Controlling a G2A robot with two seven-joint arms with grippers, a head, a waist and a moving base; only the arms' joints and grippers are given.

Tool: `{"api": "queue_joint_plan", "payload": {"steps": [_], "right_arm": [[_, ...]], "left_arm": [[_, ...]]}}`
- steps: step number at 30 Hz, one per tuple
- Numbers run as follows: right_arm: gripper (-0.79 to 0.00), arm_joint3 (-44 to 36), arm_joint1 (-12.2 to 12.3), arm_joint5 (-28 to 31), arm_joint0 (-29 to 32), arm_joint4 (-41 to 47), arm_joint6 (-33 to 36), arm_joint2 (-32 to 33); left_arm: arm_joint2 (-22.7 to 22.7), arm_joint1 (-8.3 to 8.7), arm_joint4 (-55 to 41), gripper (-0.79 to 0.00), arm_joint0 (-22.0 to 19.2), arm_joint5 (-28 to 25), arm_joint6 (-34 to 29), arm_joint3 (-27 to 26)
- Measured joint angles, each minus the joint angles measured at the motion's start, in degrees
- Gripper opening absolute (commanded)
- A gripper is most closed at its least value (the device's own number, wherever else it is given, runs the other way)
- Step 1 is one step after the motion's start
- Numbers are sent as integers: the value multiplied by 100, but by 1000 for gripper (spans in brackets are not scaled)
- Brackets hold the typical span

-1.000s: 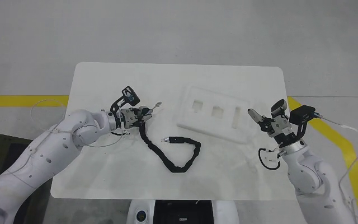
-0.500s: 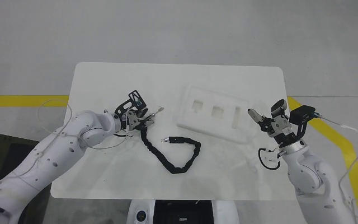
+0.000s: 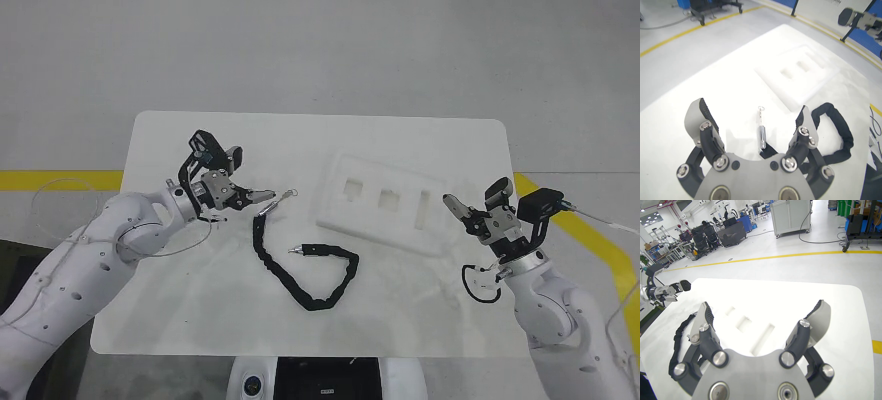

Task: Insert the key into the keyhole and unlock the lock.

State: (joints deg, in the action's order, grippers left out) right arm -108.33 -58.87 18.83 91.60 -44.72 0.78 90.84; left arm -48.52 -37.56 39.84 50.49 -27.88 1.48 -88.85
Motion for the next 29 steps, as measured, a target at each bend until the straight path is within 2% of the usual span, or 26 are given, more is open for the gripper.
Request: {"api": "queue_joint_plan", "payload": {"steps": [5,13,19,29], "right_arm": [[0,0,0,0,0,0,0,0],[0,0,0,0,0,0,0,0],[0,0,0,0,0,0,0,0],[0,0,0,0,0,0,0,0]], "left_arm": [[-424,41,443,0,290,162,1030,-15],[-973,59,694,0,679,487,1792,-137],[-1240,46,852,-1,864,639,1871,-248],[-1243,45,851,-1,865,636,1867,-248]]}}
